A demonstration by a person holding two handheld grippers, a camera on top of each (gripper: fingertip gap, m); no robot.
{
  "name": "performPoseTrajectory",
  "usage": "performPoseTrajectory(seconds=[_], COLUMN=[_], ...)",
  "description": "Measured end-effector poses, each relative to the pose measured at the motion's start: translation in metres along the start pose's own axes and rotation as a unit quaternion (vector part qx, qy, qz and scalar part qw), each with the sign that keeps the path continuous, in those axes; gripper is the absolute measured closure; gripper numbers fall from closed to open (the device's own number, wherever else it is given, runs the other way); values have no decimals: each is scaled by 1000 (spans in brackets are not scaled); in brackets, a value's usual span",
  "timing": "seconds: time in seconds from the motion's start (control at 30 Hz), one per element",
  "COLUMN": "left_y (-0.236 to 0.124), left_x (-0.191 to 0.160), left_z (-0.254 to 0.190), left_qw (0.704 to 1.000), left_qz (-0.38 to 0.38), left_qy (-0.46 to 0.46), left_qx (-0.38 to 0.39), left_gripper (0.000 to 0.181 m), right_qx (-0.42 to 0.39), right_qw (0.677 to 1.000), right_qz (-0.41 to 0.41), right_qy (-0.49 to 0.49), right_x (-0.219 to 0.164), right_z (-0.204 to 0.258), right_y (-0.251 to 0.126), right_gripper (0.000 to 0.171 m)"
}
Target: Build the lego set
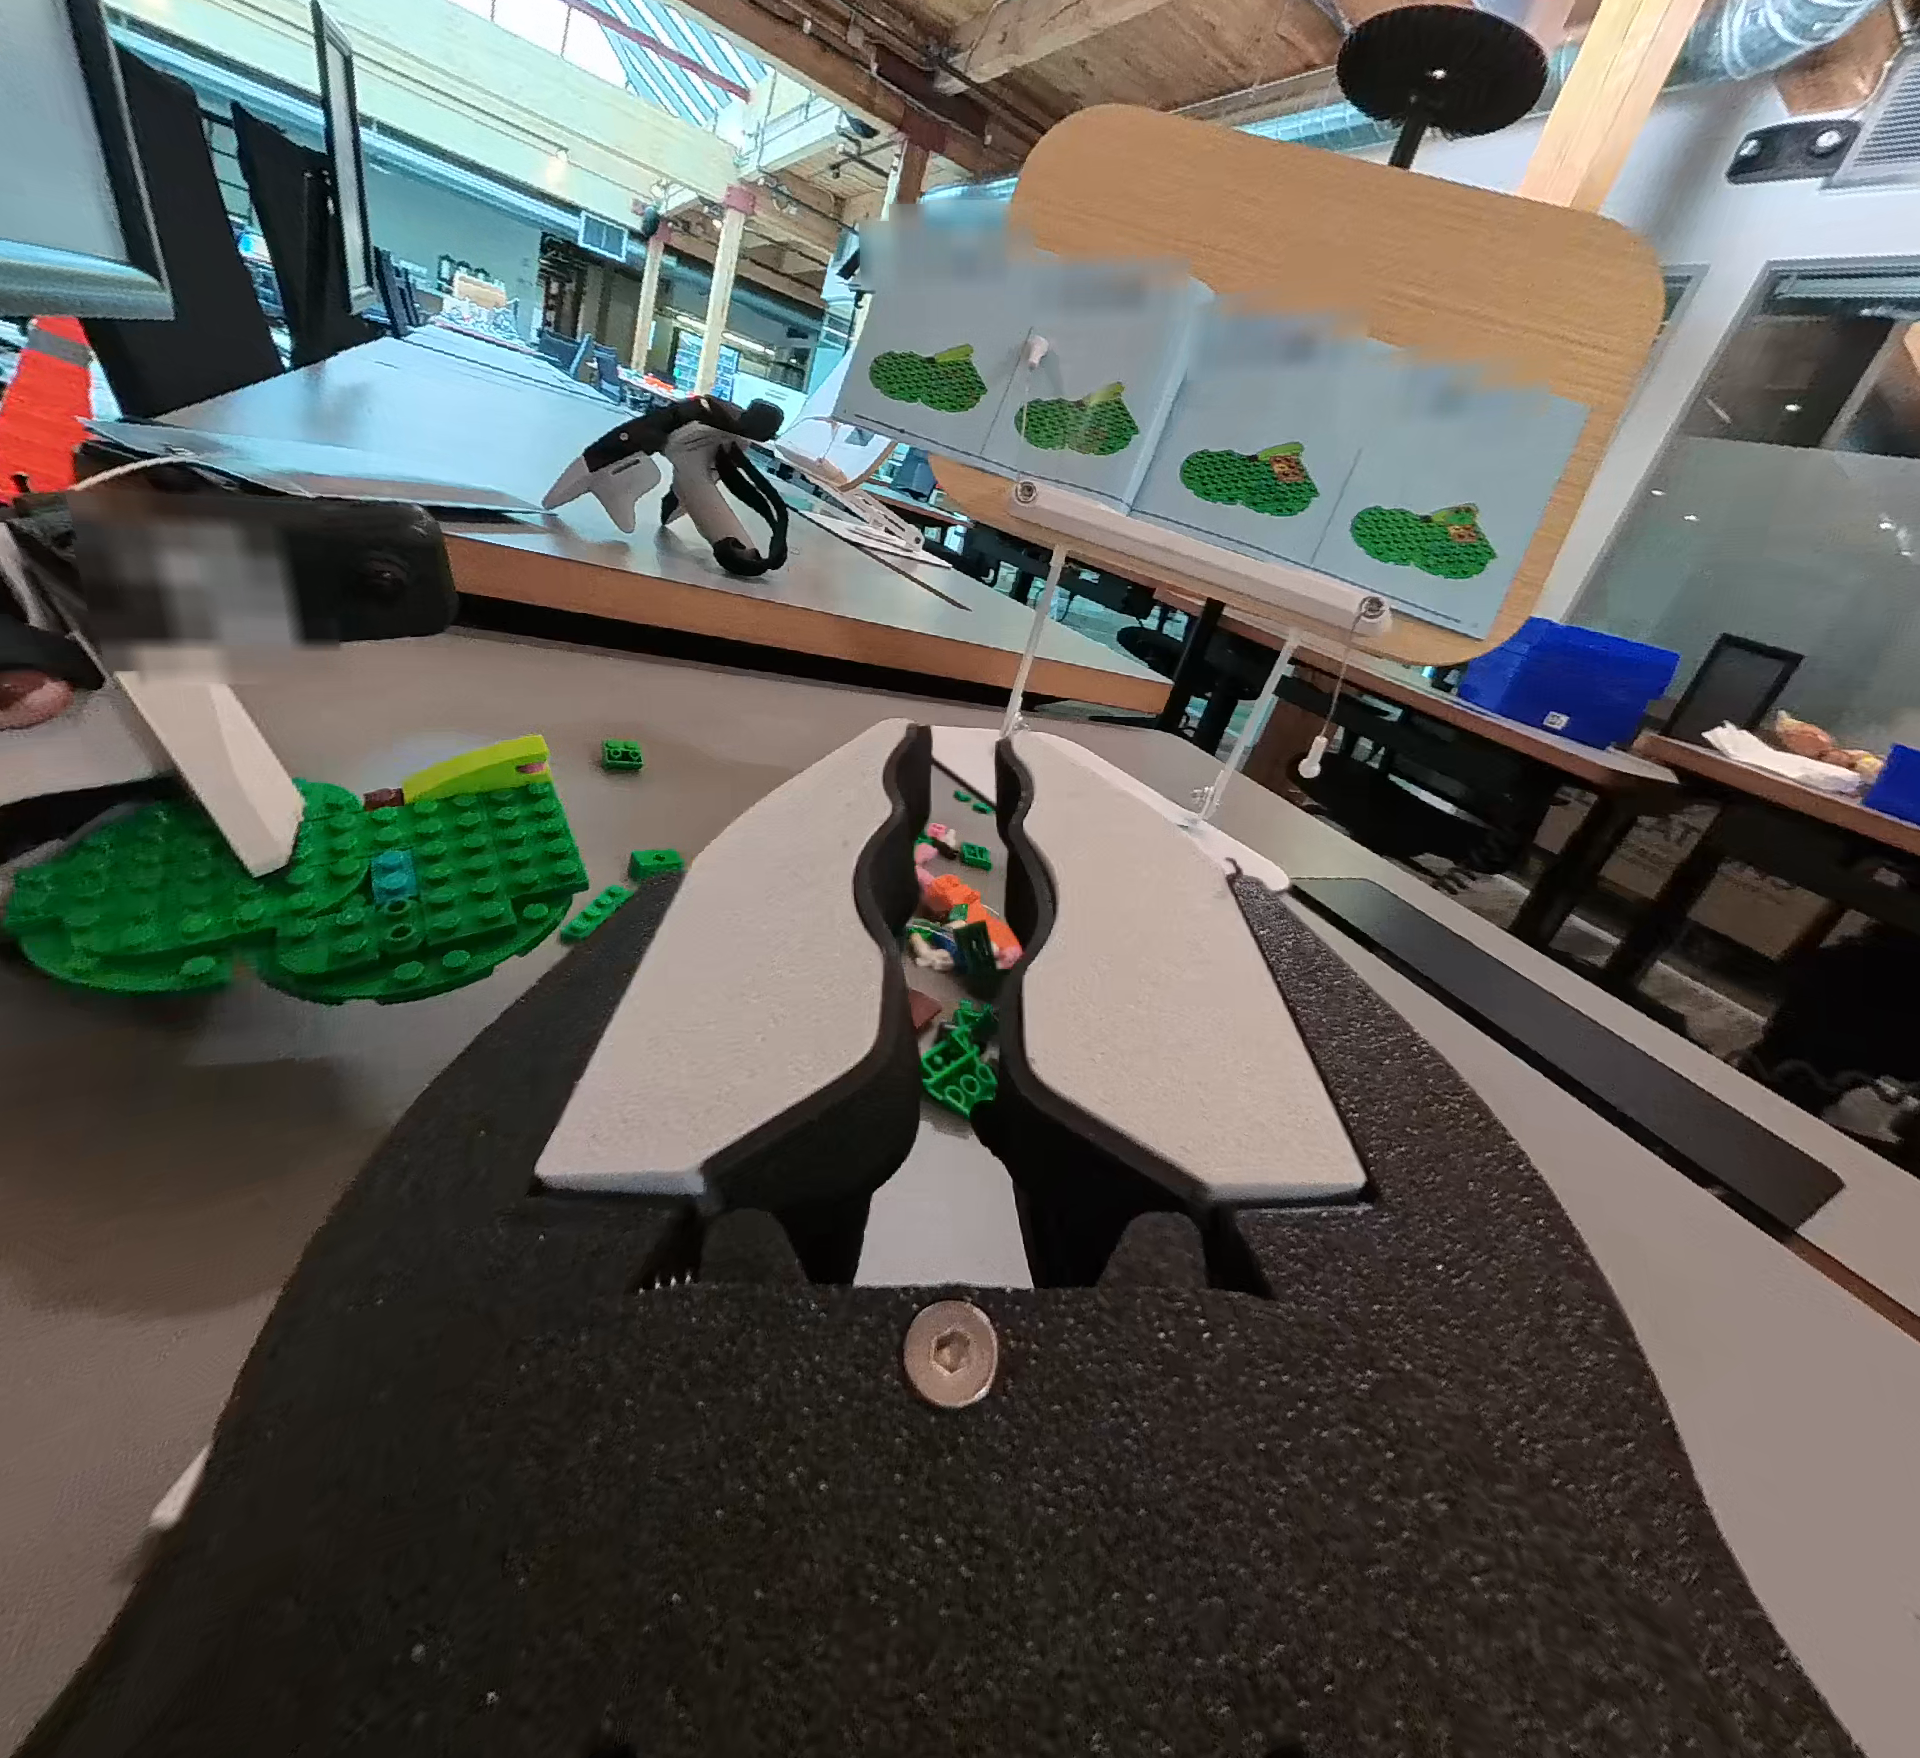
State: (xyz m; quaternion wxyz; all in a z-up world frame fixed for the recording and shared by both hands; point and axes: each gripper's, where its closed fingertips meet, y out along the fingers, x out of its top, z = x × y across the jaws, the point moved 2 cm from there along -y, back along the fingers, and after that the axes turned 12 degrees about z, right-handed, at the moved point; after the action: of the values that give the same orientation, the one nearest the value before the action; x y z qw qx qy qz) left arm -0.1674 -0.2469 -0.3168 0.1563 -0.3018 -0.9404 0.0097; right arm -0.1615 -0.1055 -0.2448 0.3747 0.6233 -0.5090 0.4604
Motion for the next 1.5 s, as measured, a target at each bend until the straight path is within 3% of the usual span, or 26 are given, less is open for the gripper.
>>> performPoseTrajectory(seconds=[0.23, 0.5, 0.77, 0.97, 1.1, 1.5], left_y=[0, 14, 14, 14, 14, 26], left_x=[-1, -20, -20, -19, -18, -9], left_z=[-2, -6, -7, -5, -2, -6], left_qw=[1000, 996, 996, 997, 997, 998], left_qz=[4, 80, 79, 74, 73, 58], left_qy=[-5, -2, -8, -8, -11, -1], left_qx=[-16, -27, -37, -30, -14, -21], left_gripper=[173, 173, 173, 173, 173, 173], right_qx=[-21, -59, 39, -89, -132, -123], right_qw=[1000, 998, 996, 994, 985, 989], right_qz=[-2, -16, 84, 15, 0, 4], right_qy=[13, 30, -12, -66, -110, -84], right_x=[-1, 1, -9, -1, 3, -1], right_z=[-8, -21, -14, -26, -26, -26], right_y=[-2, -10, -15, -41, -45, -34], right_gripper=[162, 164, 158, 157, 157, 159])
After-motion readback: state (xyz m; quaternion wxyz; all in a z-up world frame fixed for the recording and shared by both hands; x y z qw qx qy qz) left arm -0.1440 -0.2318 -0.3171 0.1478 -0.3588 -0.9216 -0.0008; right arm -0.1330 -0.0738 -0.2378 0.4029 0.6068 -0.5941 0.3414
